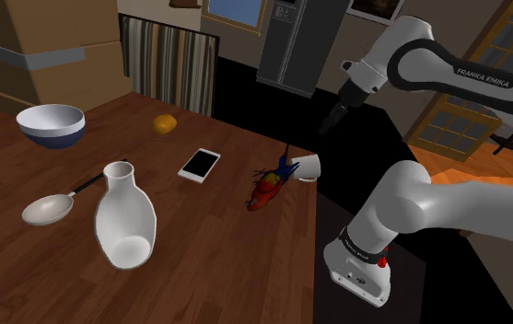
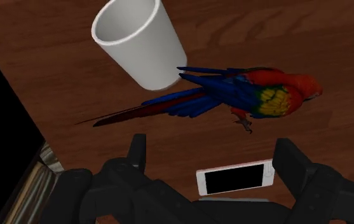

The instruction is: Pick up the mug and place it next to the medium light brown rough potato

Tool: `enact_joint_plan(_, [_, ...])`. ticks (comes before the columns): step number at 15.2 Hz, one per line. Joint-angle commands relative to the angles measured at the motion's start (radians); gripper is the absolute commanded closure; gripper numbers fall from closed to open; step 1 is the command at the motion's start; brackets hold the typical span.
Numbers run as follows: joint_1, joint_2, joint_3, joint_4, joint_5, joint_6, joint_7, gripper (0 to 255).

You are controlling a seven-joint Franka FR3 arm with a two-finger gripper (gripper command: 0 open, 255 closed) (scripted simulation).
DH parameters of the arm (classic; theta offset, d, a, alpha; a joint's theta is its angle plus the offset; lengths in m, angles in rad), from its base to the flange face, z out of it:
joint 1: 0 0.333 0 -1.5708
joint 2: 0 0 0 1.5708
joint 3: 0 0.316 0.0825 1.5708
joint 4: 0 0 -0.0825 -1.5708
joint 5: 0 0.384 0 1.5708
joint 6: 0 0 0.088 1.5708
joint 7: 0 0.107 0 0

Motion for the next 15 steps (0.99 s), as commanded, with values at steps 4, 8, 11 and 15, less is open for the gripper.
enact_joint_plan(4, [-0.038,-0.056,-0.197,-0.111,-0.089,0.030,-0.221,0])
enact_joint_plan(8, [-0.069,-0.026,-0.381,-0.159,-0.182,0.072,-0.410,0])
enact_joint_plan(11, [-0.071,0.039,-0.529,-0.170,-0.254,0.118,-0.554,0])
enact_joint_plan(15, [-0.066,0.067,-0.559,-0.199,-0.276,0.173,-0.557,0])
